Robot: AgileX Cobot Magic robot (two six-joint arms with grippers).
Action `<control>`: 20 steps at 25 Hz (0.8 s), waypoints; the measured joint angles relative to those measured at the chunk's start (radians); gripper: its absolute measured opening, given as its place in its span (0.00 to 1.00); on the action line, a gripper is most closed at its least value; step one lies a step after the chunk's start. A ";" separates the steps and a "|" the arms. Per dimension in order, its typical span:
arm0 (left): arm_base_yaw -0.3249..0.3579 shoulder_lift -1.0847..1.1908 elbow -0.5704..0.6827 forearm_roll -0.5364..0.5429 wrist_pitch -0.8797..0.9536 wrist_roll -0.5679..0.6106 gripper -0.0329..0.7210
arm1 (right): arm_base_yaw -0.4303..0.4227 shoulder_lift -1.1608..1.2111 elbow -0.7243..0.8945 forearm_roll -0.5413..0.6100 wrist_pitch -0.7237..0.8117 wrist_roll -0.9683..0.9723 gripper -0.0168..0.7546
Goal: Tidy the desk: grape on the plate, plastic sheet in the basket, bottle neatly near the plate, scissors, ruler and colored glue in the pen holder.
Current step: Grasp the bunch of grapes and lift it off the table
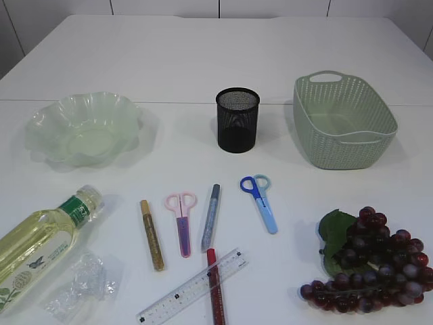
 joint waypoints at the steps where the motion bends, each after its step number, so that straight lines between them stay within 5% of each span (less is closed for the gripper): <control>1: 0.000 0.000 0.000 0.000 0.000 -0.001 0.62 | 0.000 0.000 0.000 0.000 0.000 0.000 0.78; 20: 0.000 0.168 -0.058 -0.074 -0.062 -0.002 0.60 | 0.000 0.132 -0.027 0.066 -0.129 0.144 0.78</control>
